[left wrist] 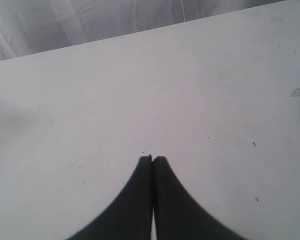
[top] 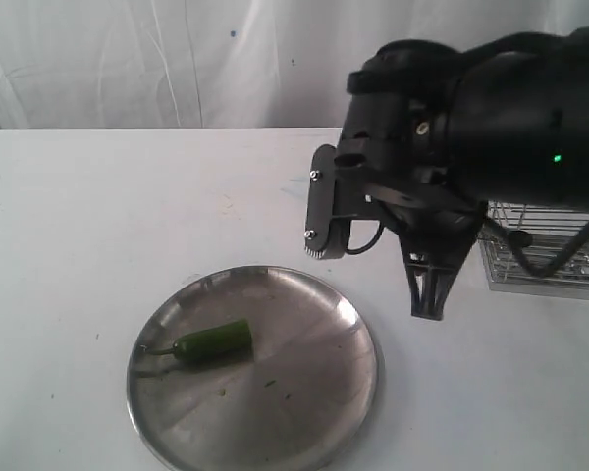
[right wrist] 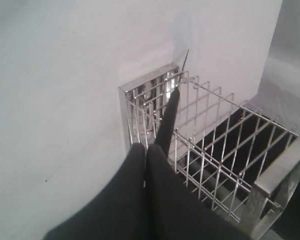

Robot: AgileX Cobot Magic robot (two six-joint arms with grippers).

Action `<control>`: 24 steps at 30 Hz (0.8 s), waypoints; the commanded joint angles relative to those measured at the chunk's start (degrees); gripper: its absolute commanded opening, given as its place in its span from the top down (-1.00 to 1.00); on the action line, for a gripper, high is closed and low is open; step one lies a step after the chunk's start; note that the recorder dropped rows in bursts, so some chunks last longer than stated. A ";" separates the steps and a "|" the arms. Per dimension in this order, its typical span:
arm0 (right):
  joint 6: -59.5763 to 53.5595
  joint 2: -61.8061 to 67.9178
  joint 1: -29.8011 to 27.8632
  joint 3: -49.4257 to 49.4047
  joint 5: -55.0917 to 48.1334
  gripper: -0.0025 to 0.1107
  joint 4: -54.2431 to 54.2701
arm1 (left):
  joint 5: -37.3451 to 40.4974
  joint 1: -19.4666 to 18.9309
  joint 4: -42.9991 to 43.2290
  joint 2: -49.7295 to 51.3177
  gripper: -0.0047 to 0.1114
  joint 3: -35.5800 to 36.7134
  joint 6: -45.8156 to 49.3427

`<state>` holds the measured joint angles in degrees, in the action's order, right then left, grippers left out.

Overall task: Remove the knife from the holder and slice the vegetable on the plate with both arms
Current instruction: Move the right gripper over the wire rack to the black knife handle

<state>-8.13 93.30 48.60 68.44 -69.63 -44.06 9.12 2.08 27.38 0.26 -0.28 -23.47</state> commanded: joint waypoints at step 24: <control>11.14 6.55 -10.15 -2.19 -0.33 -0.10 -3.15 | -0.59 4.30 1.81 -0.26 0.92 0.28 -0.02</control>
<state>2.54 100.75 40.01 67.65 -69.62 -46.55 8.80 6.01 28.49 0.26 -0.28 -23.47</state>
